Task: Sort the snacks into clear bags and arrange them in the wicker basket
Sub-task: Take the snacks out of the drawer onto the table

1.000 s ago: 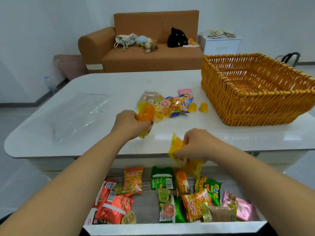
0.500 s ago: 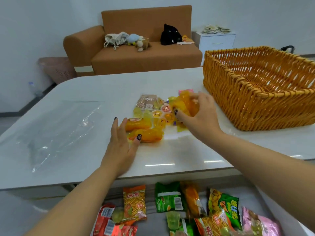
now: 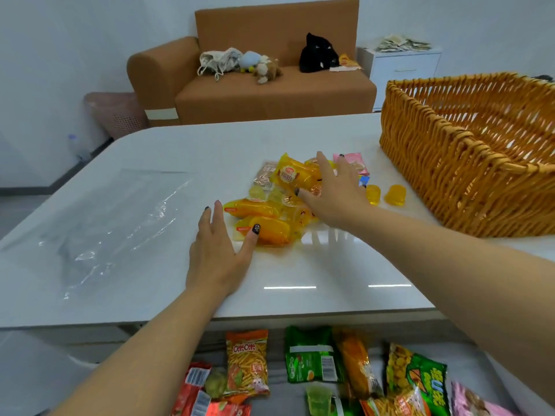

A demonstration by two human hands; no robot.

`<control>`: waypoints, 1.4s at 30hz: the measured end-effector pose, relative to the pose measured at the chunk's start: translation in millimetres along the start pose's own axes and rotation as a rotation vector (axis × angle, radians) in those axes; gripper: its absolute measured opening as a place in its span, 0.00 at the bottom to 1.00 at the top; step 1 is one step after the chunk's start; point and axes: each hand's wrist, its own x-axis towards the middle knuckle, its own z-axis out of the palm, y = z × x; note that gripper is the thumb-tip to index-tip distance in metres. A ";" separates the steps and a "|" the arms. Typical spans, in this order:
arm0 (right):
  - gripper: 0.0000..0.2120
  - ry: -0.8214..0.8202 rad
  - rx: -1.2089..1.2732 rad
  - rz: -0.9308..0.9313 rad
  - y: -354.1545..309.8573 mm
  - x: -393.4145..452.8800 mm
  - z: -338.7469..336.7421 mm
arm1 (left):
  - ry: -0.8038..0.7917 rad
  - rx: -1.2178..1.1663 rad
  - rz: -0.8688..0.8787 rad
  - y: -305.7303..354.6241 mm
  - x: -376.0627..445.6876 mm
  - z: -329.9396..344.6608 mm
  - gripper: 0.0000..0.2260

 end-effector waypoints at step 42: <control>0.53 -0.782 -0.585 0.132 138.6 -212.8 51.4 | -1.085 0.458 0.255 75.9 -172.8 93.1 0.40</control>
